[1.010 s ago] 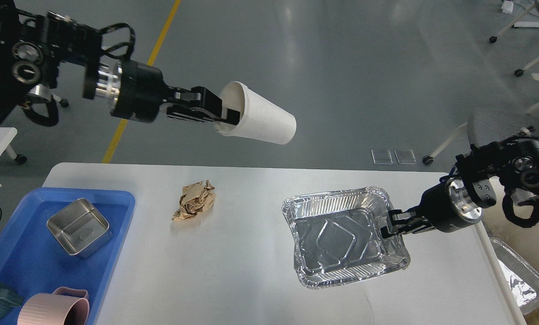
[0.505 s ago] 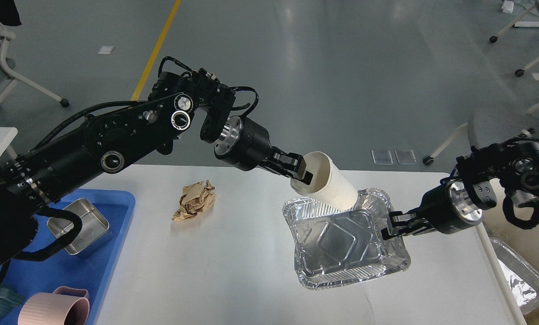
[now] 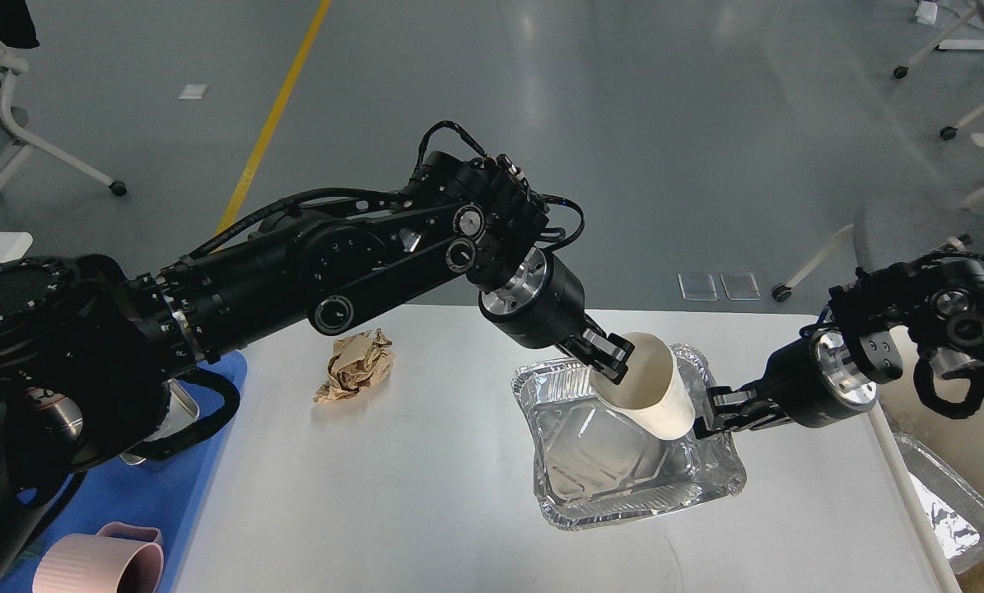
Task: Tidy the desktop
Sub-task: 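Lower the paper cup into the foil container and release it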
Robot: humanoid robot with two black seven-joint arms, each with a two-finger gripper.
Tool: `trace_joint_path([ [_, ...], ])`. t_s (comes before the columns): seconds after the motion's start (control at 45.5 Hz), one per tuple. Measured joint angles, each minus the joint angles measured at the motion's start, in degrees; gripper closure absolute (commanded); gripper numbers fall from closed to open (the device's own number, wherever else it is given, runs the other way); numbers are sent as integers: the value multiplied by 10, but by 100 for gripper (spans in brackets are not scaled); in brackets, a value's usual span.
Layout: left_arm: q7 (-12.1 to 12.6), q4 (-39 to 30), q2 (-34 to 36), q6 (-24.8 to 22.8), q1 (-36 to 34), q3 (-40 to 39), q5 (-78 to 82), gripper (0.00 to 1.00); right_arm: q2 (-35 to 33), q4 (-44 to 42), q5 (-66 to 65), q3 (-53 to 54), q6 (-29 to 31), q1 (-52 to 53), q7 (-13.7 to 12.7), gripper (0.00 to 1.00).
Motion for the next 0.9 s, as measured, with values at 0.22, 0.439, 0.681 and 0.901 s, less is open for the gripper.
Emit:
trace_joint_path([
  [0.22, 0, 31, -27, 0, -1, 4, 5, 80, 0, 1, 0, 0, 0, 0, 0, 100],
  [0.439, 6, 41, -38, 0, 0, 17, 7, 52, -3, 2, 0, 0, 0, 0, 0, 100],
  [0.681, 17, 41, -39, 27, -1, 20, 3, 29, -3, 2, 0, 2, 0, 0, 0, 100],
  [0.901, 15, 41, -37, 43, -14, 15, -7, 18, -4, 2, 0, 3, 0, 0, 0, 100],
])
